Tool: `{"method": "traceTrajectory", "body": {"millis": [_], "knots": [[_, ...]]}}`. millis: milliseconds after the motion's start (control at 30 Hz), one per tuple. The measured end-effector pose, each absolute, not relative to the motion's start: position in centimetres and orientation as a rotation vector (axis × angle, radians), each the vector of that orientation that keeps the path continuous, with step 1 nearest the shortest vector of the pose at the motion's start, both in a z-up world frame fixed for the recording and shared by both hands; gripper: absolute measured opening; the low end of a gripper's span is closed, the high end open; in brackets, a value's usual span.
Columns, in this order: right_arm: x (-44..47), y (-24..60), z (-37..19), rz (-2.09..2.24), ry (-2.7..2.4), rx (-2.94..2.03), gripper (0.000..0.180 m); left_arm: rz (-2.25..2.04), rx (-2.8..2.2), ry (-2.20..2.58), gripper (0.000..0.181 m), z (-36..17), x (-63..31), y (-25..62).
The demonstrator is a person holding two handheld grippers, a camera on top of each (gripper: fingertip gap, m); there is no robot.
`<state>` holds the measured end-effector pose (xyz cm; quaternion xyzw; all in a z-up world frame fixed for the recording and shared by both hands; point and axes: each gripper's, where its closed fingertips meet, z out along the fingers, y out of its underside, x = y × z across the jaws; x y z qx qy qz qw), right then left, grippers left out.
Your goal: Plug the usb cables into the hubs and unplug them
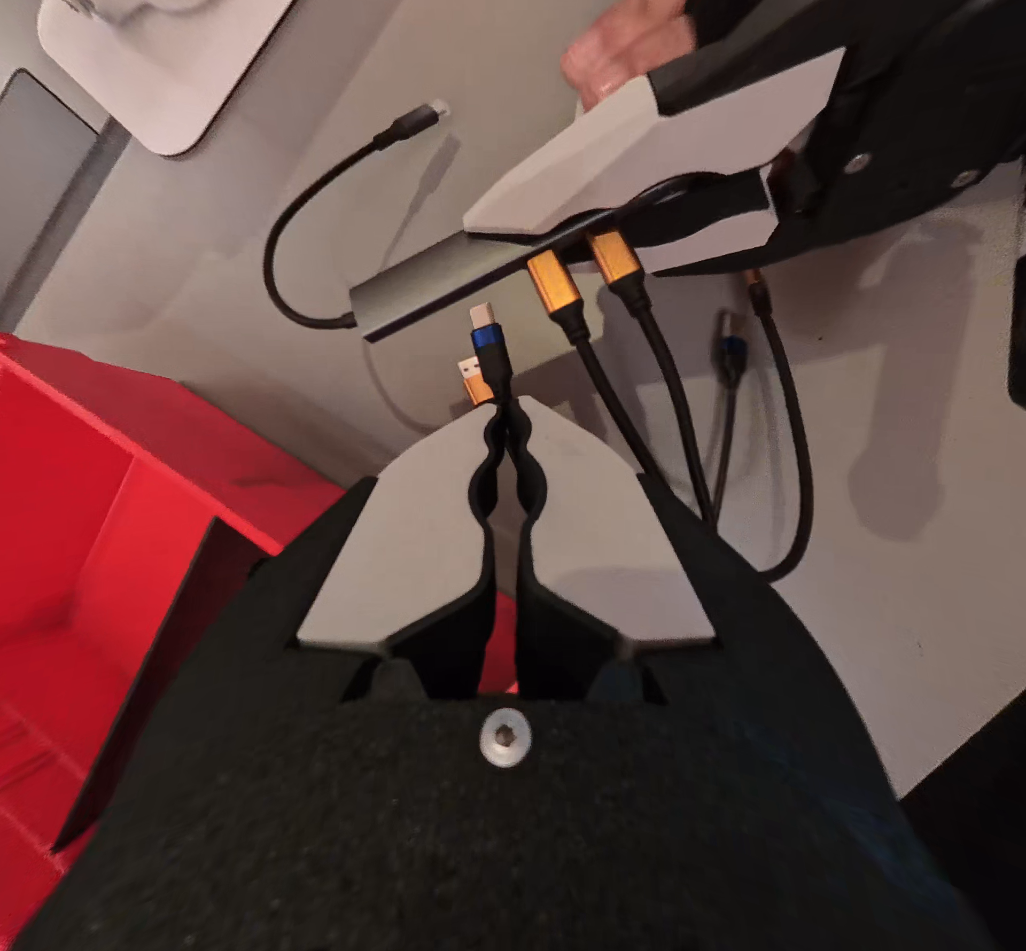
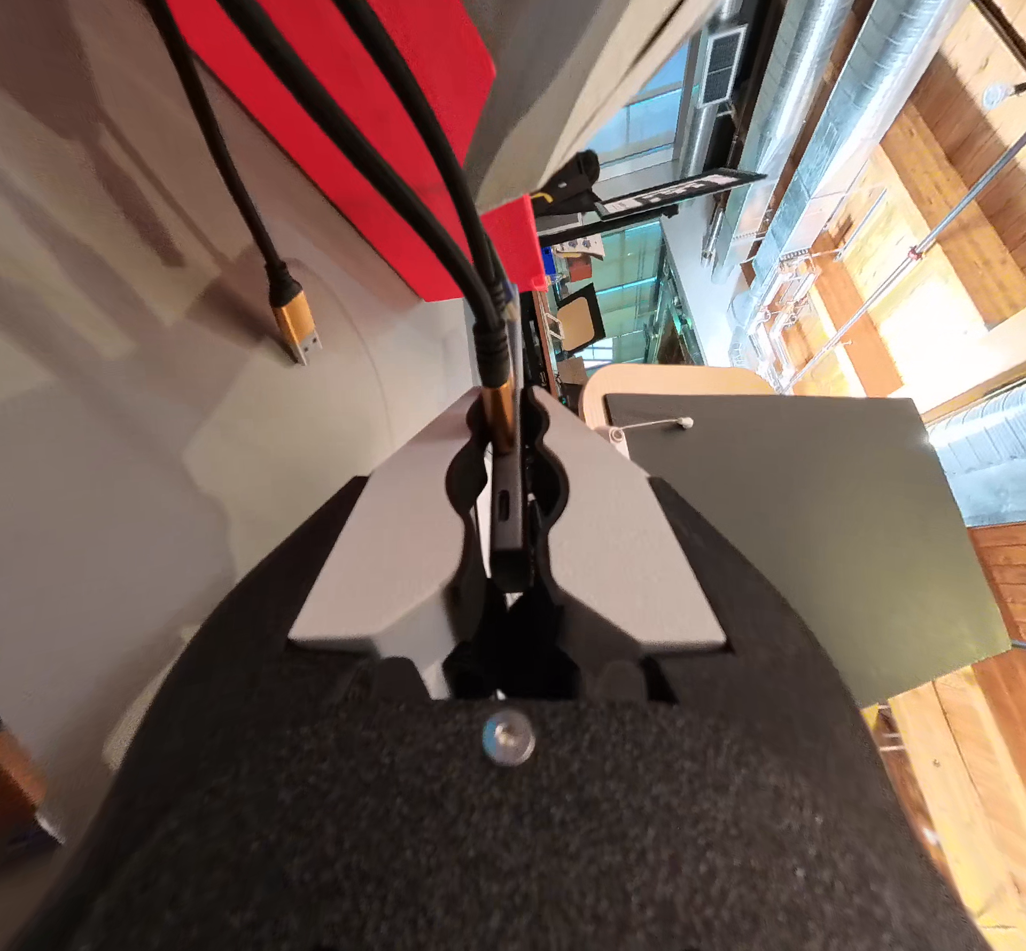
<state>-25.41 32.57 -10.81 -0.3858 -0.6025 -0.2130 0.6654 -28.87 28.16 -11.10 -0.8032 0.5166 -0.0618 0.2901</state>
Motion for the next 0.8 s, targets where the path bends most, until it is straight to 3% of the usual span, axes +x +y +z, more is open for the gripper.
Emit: {"method": "traceTrajectory", "body": {"millis": [800], "knots": [[-26.0, 32.6, -12.3, -0.523, -1.437, -0.864, 0.008, -0.17, -2.164, 1.394, 0.0, -12.5, -29.1, 28.8]]}}
